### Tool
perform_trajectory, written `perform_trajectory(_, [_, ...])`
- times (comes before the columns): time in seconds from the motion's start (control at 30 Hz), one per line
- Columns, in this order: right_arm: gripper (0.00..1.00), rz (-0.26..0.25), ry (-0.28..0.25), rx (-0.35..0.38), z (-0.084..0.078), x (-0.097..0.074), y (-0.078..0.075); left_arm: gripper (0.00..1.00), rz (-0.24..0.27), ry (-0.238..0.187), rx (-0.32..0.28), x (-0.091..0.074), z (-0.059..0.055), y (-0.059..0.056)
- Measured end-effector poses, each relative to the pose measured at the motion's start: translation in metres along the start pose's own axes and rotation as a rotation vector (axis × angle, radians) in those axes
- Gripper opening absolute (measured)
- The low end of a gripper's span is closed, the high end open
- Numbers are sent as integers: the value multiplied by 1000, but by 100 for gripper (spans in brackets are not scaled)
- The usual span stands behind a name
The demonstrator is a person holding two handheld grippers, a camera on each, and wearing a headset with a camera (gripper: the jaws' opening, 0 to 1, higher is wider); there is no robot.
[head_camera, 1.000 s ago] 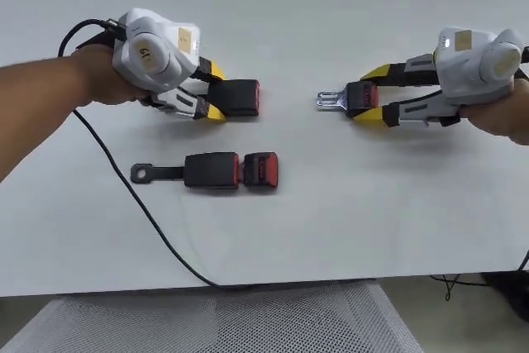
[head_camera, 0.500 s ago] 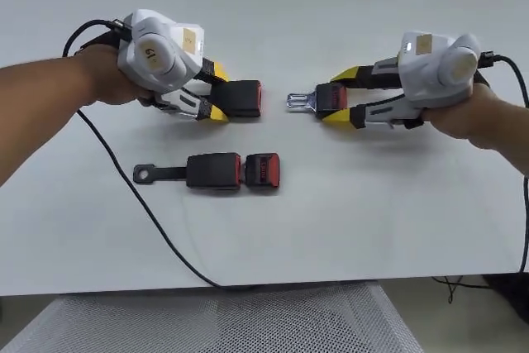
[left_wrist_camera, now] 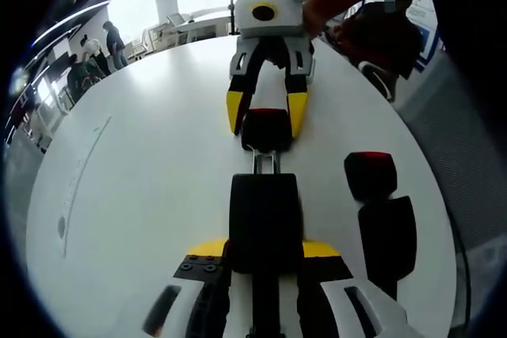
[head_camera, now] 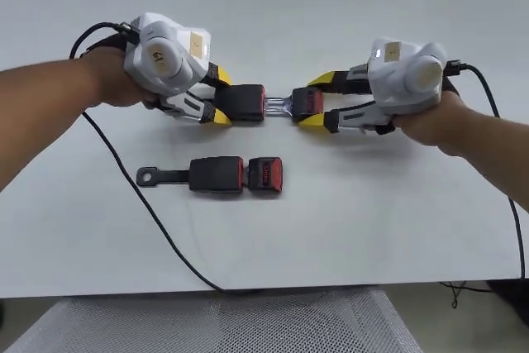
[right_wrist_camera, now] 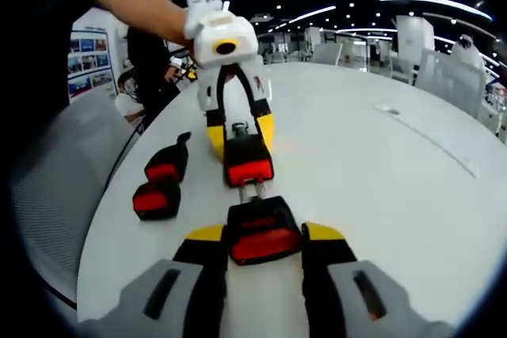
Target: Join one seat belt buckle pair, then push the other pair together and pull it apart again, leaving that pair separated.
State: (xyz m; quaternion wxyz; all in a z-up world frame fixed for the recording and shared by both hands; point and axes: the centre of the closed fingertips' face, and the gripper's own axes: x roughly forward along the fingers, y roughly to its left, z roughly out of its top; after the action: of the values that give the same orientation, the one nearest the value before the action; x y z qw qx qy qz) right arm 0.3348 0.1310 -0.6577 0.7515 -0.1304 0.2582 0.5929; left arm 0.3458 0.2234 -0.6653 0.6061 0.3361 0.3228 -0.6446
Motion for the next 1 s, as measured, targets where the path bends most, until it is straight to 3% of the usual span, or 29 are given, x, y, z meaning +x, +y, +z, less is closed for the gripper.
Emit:
perform_trajectory(0.43, [36, -30, 20, 16, 5, 10, 3, 33, -5, 20, 11, 1, 2, 0])
perform_trajectory(1.0, [35, -43, 29, 50, 13, 23, 4, 32, -20, 79, 37, 1, 3, 0])
